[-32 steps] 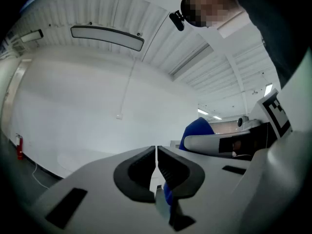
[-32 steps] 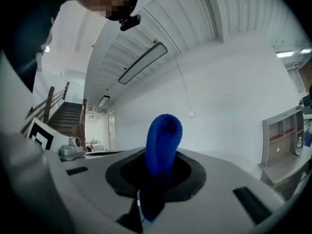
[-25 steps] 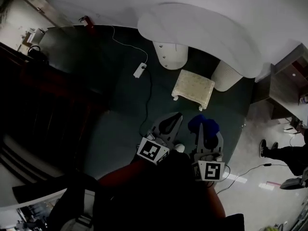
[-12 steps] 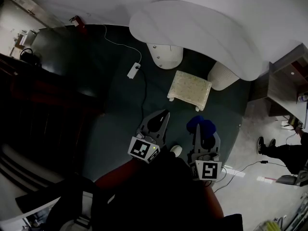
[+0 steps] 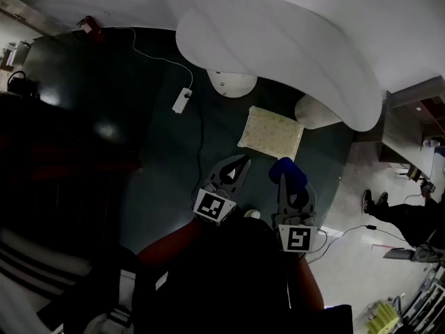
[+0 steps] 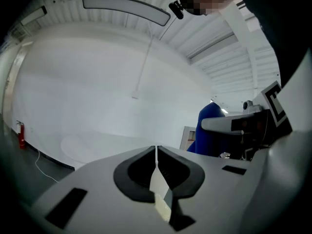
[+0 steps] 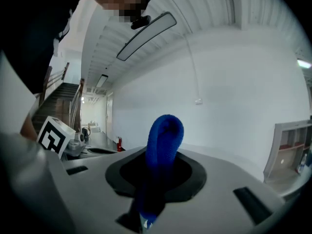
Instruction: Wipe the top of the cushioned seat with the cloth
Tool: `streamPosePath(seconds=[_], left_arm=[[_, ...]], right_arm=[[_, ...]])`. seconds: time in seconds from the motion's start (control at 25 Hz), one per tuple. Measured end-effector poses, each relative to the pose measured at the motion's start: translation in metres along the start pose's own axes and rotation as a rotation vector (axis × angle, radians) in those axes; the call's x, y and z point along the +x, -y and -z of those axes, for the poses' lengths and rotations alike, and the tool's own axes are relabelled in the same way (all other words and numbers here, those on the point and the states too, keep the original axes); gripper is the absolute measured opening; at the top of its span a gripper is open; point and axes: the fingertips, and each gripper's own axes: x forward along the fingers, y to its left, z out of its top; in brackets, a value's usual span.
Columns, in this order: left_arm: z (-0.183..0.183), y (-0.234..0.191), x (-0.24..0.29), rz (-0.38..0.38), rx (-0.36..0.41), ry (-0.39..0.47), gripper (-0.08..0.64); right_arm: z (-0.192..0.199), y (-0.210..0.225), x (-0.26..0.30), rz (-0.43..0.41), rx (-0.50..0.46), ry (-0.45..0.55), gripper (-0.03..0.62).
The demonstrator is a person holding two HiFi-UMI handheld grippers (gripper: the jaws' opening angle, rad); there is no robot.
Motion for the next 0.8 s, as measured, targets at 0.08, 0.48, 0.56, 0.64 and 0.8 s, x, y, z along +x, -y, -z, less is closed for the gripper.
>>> streamPosePath(seconds=[0.08,0.48,0.56,0.64,0.8], left_arm=[[0.005,-0.024,0.01,0.008,-0.012,-0.012,0.024],[0.012,-0.085,0.038,0.006,-0.058,-0.059,0.023],[0.009,-0.092,0.047,-0.004,-0.051,-0.07,0.023],[0.009,-0.098,0.059,-0.02,-0.042,-0.073,0.023],[0.025,-0.111,0.088,-0.077,-0.056,-0.095,0.023]], right_arm=[[0.005,-0.003,0.026,-0.001,-0.045,-0.022,0.093],[0.052,0.012,0.114,-0.015,0.082,-0.12,0.092],[0.06,0.024,0.131,-0.007,0.154,-0.132,0.092],[0.067,0.037,0.153,-0.004,0.201,-0.118,0.094],[0.091,0.06,0.197,-0.018,0.262,-0.109,0.092]])
